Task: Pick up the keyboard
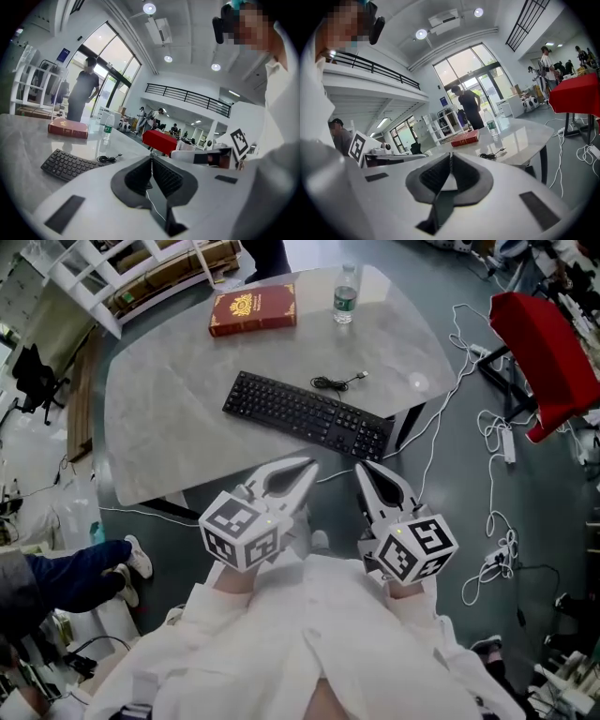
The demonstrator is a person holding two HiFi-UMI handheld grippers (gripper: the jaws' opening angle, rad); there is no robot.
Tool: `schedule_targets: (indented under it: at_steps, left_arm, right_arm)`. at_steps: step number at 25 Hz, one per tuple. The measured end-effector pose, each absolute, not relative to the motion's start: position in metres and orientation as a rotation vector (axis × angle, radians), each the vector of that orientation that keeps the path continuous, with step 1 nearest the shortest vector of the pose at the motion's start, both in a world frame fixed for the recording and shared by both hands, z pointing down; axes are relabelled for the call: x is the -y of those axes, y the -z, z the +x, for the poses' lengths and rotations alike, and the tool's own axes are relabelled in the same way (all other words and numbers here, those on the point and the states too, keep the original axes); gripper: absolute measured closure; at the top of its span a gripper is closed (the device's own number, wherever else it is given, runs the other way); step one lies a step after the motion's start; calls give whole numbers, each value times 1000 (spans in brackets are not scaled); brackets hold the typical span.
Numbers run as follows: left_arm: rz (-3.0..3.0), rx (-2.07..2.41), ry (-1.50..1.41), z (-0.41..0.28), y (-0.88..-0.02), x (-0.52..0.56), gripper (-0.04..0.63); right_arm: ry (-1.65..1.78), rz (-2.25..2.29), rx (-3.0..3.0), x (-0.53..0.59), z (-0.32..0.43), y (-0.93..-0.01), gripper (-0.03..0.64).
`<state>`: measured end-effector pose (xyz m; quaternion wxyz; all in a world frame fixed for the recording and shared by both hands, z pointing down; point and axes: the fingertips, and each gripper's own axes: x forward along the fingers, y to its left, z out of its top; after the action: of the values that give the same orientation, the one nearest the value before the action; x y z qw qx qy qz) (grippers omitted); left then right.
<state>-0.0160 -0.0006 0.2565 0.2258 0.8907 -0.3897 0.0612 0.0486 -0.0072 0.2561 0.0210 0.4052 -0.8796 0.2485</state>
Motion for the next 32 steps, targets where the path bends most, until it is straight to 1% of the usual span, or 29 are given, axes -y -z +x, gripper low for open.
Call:
schedule_targets:
  at_steps: [12,17,25,32]
  left_arm:
    - [2444,920,-183,-29,-269,60,575]
    - [2455,845,-198,-30,-274,79,577]
    - [2485,758,-239,-42,-287,92,577]
    - [2474,774,-276,-50,-298,99,575]
  right_arm:
    - [-775,1363,2655,68,35,-261,580]
    - [-838,1419,2620,85,33,-265,580]
    - [-883,1477,2586,97,14,-281,580]
    - [-918,1459,2567,99,11,-286,580]
